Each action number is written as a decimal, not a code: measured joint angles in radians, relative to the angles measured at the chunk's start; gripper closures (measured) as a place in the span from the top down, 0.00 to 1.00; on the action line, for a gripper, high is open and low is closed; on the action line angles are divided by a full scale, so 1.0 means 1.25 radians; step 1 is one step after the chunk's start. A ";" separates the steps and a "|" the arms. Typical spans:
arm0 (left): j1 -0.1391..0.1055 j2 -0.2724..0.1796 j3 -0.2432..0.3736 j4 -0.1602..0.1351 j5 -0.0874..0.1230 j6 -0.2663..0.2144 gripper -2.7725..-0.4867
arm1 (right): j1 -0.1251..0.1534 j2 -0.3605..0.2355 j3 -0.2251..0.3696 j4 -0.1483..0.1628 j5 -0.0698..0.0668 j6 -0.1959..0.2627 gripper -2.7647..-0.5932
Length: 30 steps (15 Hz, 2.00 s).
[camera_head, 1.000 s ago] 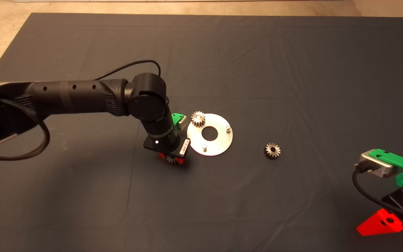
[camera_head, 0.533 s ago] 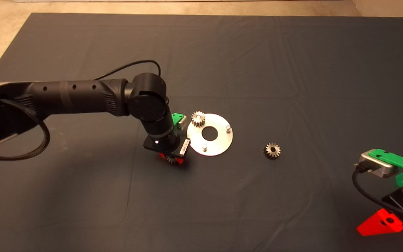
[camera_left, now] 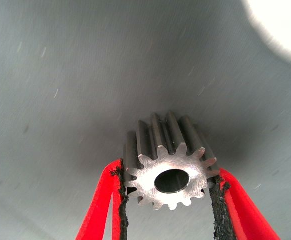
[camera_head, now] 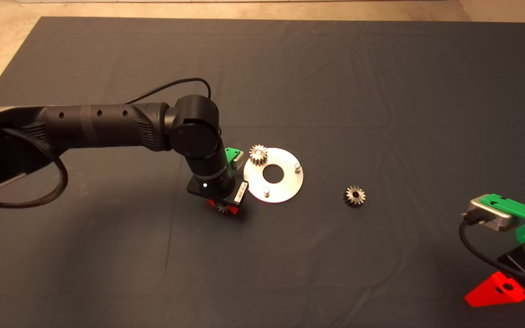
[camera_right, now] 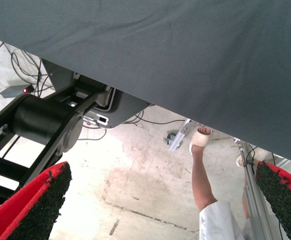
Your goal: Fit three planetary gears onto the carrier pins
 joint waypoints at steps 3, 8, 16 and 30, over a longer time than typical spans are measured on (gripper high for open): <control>0.000 0.000 0.021 -0.001 0.008 -0.008 0.14 | 0.000 0.000 0.000 0.000 0.000 0.000 0.99; -0.108 0.031 0.022 -0.010 0.014 -0.010 0.14 | -0.004 0.000 0.000 0.000 0.000 0.000 0.99; -0.114 0.094 0.012 -0.052 0.015 -0.010 0.14 | -0.005 0.000 0.000 0.000 0.000 0.000 0.99; -0.122 0.179 -0.092 -0.083 0.014 0.018 0.14 | -0.005 0.000 0.000 0.000 0.000 0.000 0.99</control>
